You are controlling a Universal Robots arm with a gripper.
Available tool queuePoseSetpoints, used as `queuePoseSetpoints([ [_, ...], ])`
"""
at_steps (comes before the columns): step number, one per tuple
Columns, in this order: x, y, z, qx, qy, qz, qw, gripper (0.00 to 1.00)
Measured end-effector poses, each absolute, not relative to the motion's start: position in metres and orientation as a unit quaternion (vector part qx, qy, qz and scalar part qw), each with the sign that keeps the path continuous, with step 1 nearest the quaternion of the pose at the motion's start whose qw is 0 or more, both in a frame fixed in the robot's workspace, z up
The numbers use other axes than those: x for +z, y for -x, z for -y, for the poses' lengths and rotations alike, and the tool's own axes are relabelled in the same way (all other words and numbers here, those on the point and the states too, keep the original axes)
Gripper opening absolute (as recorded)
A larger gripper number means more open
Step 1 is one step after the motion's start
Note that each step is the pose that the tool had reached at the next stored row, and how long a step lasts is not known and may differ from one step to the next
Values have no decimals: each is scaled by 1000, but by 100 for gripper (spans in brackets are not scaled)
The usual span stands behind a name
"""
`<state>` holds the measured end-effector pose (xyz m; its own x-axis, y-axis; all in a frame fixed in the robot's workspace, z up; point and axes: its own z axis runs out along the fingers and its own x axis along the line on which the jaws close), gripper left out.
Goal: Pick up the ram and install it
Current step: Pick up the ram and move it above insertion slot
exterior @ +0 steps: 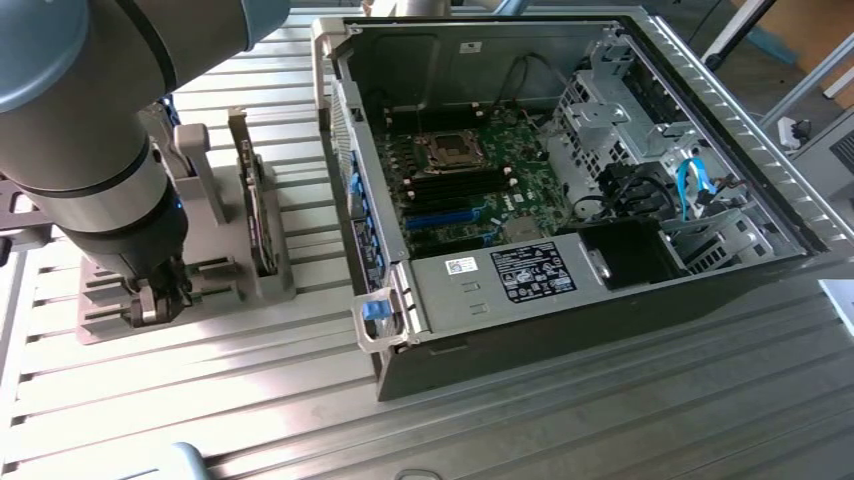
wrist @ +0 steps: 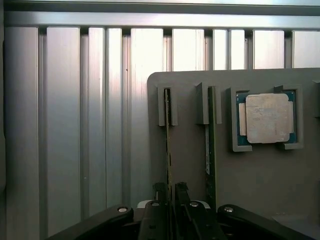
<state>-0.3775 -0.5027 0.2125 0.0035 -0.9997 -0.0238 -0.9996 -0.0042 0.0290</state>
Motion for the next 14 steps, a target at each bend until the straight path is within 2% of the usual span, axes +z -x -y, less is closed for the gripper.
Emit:
queuePoseSetpoints([
  [14, 211, 377, 501, -18, -708, 706, 2, 22],
])
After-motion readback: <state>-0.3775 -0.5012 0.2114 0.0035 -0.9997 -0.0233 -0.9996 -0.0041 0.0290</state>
